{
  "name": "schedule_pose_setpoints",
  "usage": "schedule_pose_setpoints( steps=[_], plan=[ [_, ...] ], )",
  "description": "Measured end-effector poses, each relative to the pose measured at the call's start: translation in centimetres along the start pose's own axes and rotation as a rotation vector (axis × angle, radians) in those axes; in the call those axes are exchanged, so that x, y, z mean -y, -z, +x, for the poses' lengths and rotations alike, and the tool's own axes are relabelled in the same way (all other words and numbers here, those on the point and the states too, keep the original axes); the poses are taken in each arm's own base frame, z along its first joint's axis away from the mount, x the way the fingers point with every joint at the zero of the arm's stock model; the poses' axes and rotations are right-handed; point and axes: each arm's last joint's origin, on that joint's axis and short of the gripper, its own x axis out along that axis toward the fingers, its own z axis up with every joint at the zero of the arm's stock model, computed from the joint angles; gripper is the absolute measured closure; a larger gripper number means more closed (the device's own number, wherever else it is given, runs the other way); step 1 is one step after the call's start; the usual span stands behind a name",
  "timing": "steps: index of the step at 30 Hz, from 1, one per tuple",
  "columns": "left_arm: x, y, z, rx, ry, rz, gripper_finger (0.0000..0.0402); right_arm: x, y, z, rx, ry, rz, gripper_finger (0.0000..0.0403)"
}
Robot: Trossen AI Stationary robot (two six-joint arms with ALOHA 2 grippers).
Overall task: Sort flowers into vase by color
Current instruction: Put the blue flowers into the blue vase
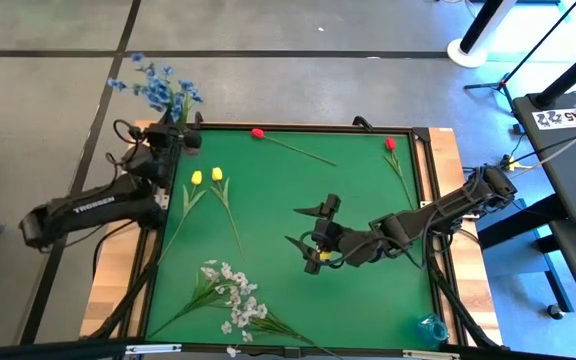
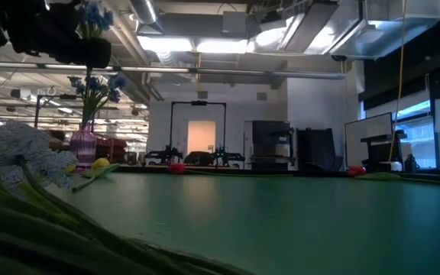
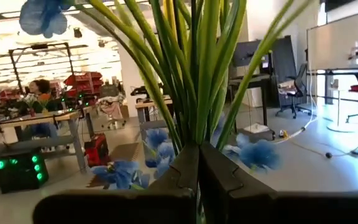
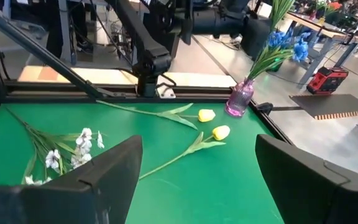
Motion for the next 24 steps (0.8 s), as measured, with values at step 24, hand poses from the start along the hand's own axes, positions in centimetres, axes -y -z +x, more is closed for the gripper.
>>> schedule_pose_setpoints(
  steps=[24],
  plan=[
    [1.0, 3.8, 2.9, -0.183, -0.079, -0.093, 0.0401, -0.2, 1.6, 0.3, -0.033, 0.003, 0.013, 0.0091]
  ],
)
